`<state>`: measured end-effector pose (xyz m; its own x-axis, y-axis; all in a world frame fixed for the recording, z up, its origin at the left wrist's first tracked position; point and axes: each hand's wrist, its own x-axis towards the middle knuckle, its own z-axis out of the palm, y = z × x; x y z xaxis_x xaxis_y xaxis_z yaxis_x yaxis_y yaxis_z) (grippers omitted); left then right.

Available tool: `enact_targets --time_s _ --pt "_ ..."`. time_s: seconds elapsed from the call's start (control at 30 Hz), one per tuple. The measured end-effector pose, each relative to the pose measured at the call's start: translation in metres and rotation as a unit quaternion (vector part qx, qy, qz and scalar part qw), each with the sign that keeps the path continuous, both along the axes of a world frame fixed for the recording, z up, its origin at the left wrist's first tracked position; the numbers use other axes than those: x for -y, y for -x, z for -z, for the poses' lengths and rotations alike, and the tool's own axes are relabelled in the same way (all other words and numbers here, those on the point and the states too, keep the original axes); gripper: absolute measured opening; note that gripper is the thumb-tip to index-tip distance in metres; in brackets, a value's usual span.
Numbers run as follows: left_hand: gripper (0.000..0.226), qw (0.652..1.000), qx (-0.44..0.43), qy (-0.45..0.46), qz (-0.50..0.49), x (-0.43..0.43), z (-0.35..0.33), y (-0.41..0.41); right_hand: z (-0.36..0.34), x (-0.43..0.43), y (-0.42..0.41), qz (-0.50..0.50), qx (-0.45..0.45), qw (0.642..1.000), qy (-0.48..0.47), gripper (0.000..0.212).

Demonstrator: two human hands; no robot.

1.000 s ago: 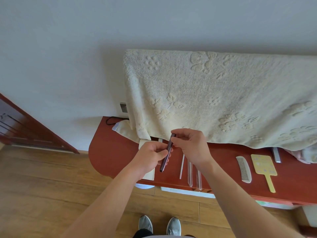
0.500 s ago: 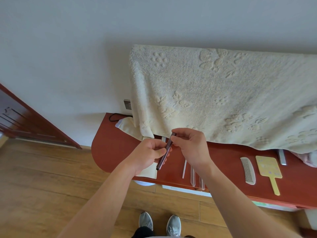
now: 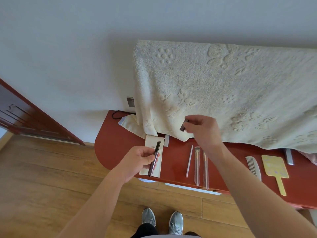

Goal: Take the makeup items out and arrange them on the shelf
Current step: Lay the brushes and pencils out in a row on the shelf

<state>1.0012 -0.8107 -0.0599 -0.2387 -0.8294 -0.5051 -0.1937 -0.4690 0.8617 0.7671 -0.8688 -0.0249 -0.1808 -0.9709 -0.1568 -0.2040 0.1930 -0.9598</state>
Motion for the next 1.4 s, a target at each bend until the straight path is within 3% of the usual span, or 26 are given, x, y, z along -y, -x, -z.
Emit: enact_targets --time_s 0.2,0.53,0.7,1.17,1.4 --pt "0.020 0.999 -0.004 0.018 -0.047 0.009 0.004 0.002 0.076 -0.011 -0.024 -0.039 -0.078 0.992 -0.090 0.020" --pt "0.014 0.994 0.035 0.039 -0.101 0.016 0.004 -0.011 0.154 -0.029 -0.046 -0.127 -0.210 0.950 -0.195 0.010" --pt "0.012 0.991 0.044 0.045 -0.116 0.020 0.004 -0.014 0.186 -0.038 -0.053 -0.134 -0.241 0.940 -0.202 0.027" --pt "0.011 0.992 0.053 0.040 -0.103 0.021 0.008 -0.015 0.202 -0.039 -0.060 -0.120 -0.276 0.932 -0.201 0.030" --pt "0.010 0.993 0.055 0.031 -0.104 0.025 0.009 -0.004 0.193 -0.040 -0.049 -0.116 -0.260 0.939 -0.195 0.042"
